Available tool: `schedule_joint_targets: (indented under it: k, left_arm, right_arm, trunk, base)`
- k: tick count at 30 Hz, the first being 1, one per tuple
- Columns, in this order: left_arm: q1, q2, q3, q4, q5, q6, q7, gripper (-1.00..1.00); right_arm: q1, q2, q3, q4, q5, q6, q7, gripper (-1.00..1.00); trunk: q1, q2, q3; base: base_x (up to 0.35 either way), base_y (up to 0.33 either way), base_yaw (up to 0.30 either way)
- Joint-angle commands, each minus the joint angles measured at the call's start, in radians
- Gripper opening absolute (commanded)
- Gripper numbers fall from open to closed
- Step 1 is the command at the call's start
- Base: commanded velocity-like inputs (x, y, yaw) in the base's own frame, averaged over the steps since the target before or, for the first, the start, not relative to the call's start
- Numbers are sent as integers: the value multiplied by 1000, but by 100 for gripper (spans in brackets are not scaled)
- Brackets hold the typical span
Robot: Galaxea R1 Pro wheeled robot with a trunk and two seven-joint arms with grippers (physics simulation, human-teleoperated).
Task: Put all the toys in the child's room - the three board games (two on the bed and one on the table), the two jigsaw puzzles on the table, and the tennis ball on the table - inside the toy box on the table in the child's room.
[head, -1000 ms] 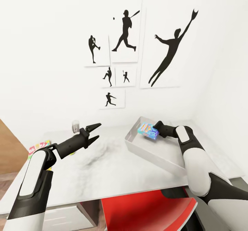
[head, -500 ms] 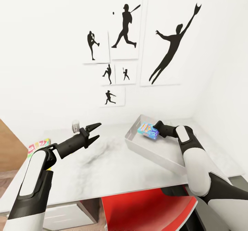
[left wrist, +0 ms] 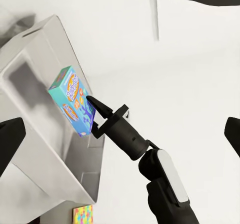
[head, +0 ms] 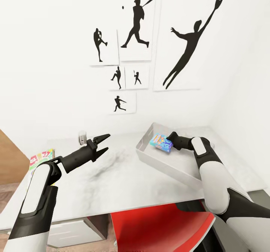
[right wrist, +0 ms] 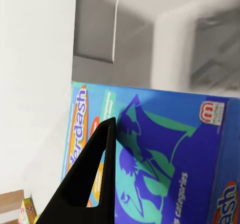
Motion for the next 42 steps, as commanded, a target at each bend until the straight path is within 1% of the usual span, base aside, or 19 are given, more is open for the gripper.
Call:
schedule_joint_targets:
  k: [1, 21, 30, 42]
  left_arm:
    - [-1, -1, 2, -1, 11, 5, 10, 100]
    - [-1, -1, 0, -1, 9, 5, 11, 100]
    - [-1, -3, -1, -1, 9, 5, 12, 100]
    - [-1, -5, -1, -1, 9, 5, 12, 100]
  right_arm:
    - [-1, 1, -9, -1, 5, 6, 9, -100]
    - [-1, 1, -9, -1, 5, 6, 9, -100]
    - [-1, 3, -9, -3, 5, 6, 10, -100]
    - [-3, 30, -4, -7, 7, 5, 10, -100]
  trunk:
    - [1, -2, -4]
    - [1, -2, -35]
    - [1, -2, -40]
    - [1, -2, -42]
  base:
    - [0, 0, 0]
    - [0, 0, 0]
    - [0, 0, 0]
    - [0, 0, 0]
